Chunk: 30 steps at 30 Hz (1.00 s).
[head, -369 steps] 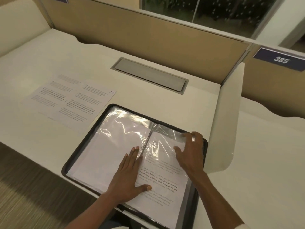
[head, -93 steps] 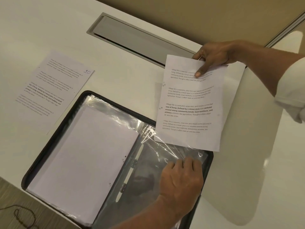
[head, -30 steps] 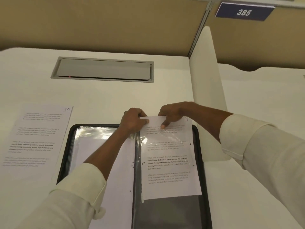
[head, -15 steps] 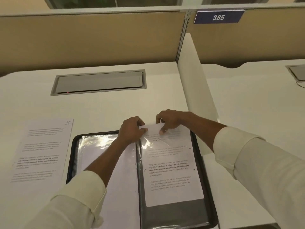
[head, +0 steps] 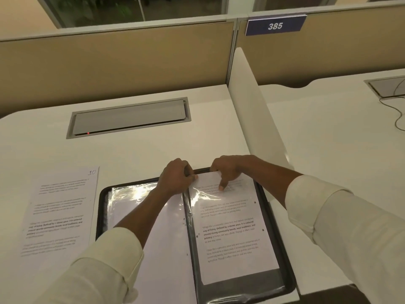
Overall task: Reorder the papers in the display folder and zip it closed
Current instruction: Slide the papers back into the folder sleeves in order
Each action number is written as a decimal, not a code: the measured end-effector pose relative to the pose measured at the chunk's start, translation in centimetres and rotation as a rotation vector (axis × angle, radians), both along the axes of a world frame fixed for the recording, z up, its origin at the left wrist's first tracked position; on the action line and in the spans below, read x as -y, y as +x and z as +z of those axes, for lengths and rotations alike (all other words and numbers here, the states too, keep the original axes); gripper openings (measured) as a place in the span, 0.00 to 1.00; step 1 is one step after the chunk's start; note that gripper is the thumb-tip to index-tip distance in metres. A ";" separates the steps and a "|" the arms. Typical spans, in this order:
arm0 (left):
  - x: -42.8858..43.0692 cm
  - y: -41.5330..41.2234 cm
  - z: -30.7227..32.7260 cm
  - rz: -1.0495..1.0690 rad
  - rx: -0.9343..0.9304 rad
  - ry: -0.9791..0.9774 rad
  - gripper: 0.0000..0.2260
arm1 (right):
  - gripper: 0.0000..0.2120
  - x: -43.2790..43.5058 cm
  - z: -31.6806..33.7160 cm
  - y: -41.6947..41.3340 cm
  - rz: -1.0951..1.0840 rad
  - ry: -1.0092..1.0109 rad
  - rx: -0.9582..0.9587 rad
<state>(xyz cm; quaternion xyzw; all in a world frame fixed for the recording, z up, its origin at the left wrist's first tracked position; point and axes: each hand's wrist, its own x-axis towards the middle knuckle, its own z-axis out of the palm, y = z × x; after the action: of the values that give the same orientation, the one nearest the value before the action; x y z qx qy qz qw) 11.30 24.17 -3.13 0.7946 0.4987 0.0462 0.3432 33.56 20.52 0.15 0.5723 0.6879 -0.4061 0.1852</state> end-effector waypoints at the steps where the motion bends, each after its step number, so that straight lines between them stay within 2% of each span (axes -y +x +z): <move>1: 0.0 0.0 0.1 -0.019 -0.021 0.017 0.07 | 0.24 0.1 0.0 0.0 0.001 0.005 0.002; 5: 1.3 0.6 0.5 -0.077 -0.184 0.146 0.10 | 0.16 -0.1 0.5 0.1 -0.009 -0.001 -0.008; 8: 4.4 1.5 1.3 -0.001 -0.331 0.347 0.16 | 0.21 -0.4 1.1 0.1 -0.082 -0.013 -0.039; 10: 7.1 2.4 1.9 0.110 -0.348 0.409 0.20 | 0.23 -0.7 1.6 0.3 -0.130 -0.012 -0.068; 14: 12.4 4.7 2.5 0.206 -0.263 0.309 0.32 | 0.14 -1.2 2.2 0.5 -0.138 -0.028 -0.092; 19: 16.8 8.3 4.1 0.281 -0.177 0.022 0.50 | 0.06 -1.5 2.3 0.0 -0.094 -0.029 -0.074; 21: 17.8 9.3 4.8 0.314 -0.151 -0.064 0.53 | 0.05 -1.7 2.2 -0.3 -0.122 -0.013 -0.089; 24: 18.0 10.3 5.2 0.345 -0.153 -0.089 0.48 | 0.14 -2.0 1.8 -0.6 -0.158 -0.034 -0.119; 26: 17.7 10.5 4.8 0.351 -0.157 -0.042 0.37 | 0.17 -2.1 1.6 -0.6 -0.161 -0.056 -0.121; 30: 17.2 10.3 4.1 0.397 -0.084 -0.062 0.16 | 0.16 -2.1 1.5 0.2 -0.178 -0.078 -0.146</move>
<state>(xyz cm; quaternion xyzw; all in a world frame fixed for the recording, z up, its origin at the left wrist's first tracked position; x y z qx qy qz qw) 21.63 6.97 0.92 0.6709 0.6605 0.0645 0.3307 33.78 22.60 1.66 0.5926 0.6297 -0.4877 0.1199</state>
